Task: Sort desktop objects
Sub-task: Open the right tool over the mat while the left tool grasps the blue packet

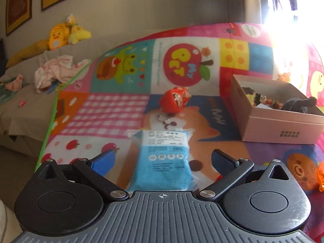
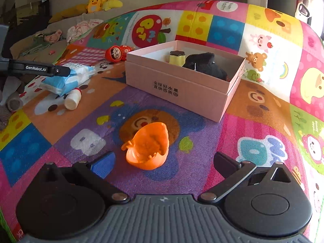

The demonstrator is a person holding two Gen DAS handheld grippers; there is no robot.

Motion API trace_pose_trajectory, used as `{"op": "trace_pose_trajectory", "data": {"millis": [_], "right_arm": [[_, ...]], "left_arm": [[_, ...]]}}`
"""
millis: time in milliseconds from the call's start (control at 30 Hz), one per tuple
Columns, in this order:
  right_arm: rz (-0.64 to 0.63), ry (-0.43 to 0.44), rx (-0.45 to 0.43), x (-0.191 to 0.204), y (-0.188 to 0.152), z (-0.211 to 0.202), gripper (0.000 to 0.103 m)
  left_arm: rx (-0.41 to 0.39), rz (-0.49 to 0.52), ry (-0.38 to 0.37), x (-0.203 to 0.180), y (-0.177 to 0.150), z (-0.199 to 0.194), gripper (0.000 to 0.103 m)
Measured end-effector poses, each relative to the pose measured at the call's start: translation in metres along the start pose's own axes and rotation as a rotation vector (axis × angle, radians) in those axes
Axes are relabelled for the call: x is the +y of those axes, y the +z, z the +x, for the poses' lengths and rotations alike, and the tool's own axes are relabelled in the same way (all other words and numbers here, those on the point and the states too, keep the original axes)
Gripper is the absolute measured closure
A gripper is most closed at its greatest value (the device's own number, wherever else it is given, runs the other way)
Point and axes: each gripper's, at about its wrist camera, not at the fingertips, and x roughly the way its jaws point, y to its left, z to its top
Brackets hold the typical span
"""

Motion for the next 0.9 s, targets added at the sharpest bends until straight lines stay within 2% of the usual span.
{"op": "trace_pose_trajectory", "data": {"millis": [100, 167, 267, 400, 500, 633, 700, 733, 800, 867, 900], "right_arm": [[-0.008, 0.014, 0.033, 0.009, -0.002, 0.005, 0.0], [0.002, 0.031, 0.037, 0.011, -0.001, 0.005, 0.0], [0.002, 0.034, 0.043, 0.013, -0.003, 0.006, 0.0], [0.022, 0.037, 0.054, 0.012, -0.002, 0.006, 0.0], [0.013, 0.036, 0.073, 0.015, 0.0, 0.005, 0.0], [0.026, 0.013, 0.055, 0.012, 0.003, 0.007, 0.0], [0.043, -0.008, 0.035, 0.008, 0.008, 0.008, 0.005], [0.046, -0.01, 0.031, 0.007, 0.011, 0.009, 0.012], [0.041, -0.015, 0.036, 0.008, 0.017, 0.012, 0.018], [0.029, -0.021, 0.049, 0.01, 0.021, 0.015, 0.039], [0.018, -0.017, 0.062, 0.013, 0.022, 0.016, 0.043]], "left_arm": [[0.067, -0.064, -0.048, 0.011, -0.001, 0.02, 0.0], [0.079, -0.06, -0.073, 0.009, -0.004, 0.027, 0.003], [0.083, -0.006, -0.041, -0.001, -0.004, 0.036, 0.03], [0.079, 0.015, -0.043, -0.006, -0.002, 0.038, 0.041], [0.071, 0.026, -0.094, -0.011, -0.002, 0.026, 0.043], [0.068, 0.048, -0.202, -0.026, -0.01, -0.002, 0.043], [0.081, 0.059, -0.271, -0.036, -0.017, -0.016, 0.043], [0.087, 0.064, -0.299, -0.041, -0.02, -0.021, 0.043], [0.094, 0.074, -0.34, -0.05, -0.026, -0.03, 0.043], [0.097, 0.082, -0.37, -0.059, -0.031, -0.035, 0.043], [0.098, 0.086, -0.375, -0.062, -0.032, -0.036, 0.043]]}}
